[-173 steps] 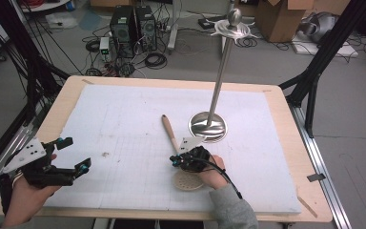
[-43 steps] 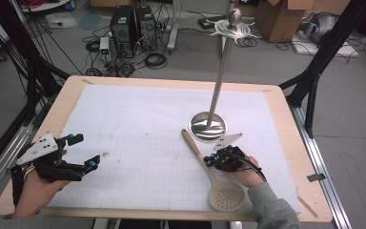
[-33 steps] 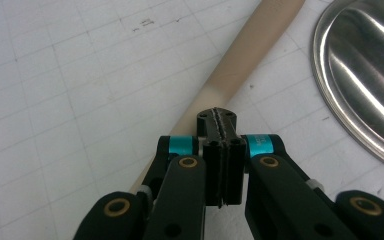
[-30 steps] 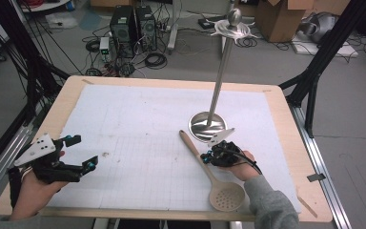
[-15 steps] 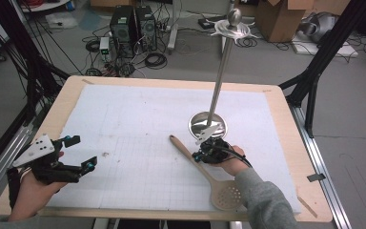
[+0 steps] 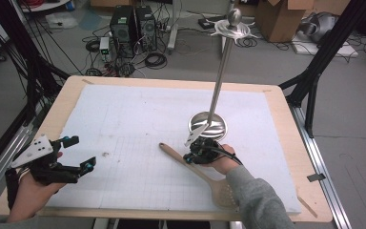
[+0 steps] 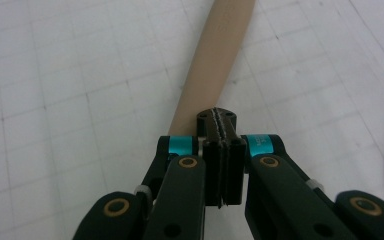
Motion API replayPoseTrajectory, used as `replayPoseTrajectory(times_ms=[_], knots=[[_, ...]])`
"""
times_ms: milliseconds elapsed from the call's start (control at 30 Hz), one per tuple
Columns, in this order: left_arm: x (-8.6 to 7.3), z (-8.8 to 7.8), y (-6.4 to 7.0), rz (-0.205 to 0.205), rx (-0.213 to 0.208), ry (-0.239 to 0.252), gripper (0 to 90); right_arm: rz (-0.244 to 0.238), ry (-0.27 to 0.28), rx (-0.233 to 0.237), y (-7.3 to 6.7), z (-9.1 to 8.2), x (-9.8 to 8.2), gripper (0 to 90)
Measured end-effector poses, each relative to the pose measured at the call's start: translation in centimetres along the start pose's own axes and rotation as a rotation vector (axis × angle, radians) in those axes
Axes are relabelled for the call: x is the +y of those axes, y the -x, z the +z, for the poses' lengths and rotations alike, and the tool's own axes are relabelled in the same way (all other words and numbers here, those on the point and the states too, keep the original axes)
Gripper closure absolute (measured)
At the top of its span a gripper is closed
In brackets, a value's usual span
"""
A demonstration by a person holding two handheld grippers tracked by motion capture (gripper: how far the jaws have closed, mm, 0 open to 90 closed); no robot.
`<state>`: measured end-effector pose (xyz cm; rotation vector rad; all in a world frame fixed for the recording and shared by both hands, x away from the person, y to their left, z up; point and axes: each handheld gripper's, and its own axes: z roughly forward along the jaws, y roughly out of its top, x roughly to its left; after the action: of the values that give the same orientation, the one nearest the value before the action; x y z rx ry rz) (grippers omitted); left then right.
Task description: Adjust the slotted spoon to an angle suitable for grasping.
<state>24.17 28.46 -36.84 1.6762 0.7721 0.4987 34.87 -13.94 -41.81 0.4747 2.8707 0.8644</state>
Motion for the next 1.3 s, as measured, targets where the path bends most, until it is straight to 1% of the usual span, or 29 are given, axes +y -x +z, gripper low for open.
replayPoseTrajectory(times_ms=[33,67,100,267,367,400,567,600,667,800,867,1033,1133,1200,1233,1300], knots=[[0.0,0.0,0.0,0.000,0.000,0.000,1.9,0.000,0.000,0.000,0.0,0.0,0.0,90.0],[0.0,-0.1,0.0,0.002,0.000,0.000,1.9,-0.018,-0.004,0.006,-0.3,0.3,0.6,90.0],[0.0,-0.1,0.0,0.002,0.000,0.000,1.9,-0.018,-0.004,0.006,-0.3,0.3,0.6,90.0],[0.0,-0.2,0.0,0.000,0.002,0.001,1.8,-0.053,-0.010,0.019,-1.0,1.0,1.7,90.0],[0.0,-0.2,0.0,0.001,0.002,0.000,1.8,-0.057,-0.011,0.026,-1.1,1.1,1.9,90.0],[0.0,-0.2,0.0,0.001,0.002,0.002,1.9,-0.051,-0.018,0.028,-1.2,1.1,2.0,90.0],[0.0,-0.3,0.0,0.003,0.002,-0.001,1.9,-0.057,-0.034,0.032,-1.1,1.0,1.9,90.0],[0.0,-0.3,0.0,0.002,0.003,-0.002,1.9,-0.053,-0.037,0.035,-1.1,1.0,1.9,90.0],[-0.1,-0.3,0.0,0.001,0.004,-0.004,1.9,-0.075,-0.039,0.040,-1.6,0.8,1.9,90.0],[-0.1,-0.2,0.1,0.003,0.002,-0.005,1.9,-0.085,-0.040,0.045,-2.0,0.7,2.0,90.0],[0.0,-0.3,0.1,0.005,0.003,-0.003,1.9,-0.100,-0.046,0.048,-2.3,0.8,2.1,90.0],[-0.1,-0.3,0.1,0.003,0.004,-0.003,1.9,-0.098,-0.056,0.053,-2.4,0.9,2.1,90.0],[-0.1,-0.3,0.0,0.003,0.003,-0.006,1.8,-0.109,-0.059,0.077,-2.6,0.9,2.0,90.0],[-0.1,-0.3,0.0,0.003,0.004,-0.004,1.9,-0.119,-0.055,0.081,-2.7,0.9,2.0,90.0],[-0.1,-0.3,0.1,0.003,0.003,-0.006,1.8,-0.119,-0.057,0.094,-2.9,1.0,2.0,90.0],[-0.1,-0.3,0.1,0.004,0.003,-0.004,1.9,-0.129,-0.063,0.102,-3.2,1.1,2.0,90.0]])
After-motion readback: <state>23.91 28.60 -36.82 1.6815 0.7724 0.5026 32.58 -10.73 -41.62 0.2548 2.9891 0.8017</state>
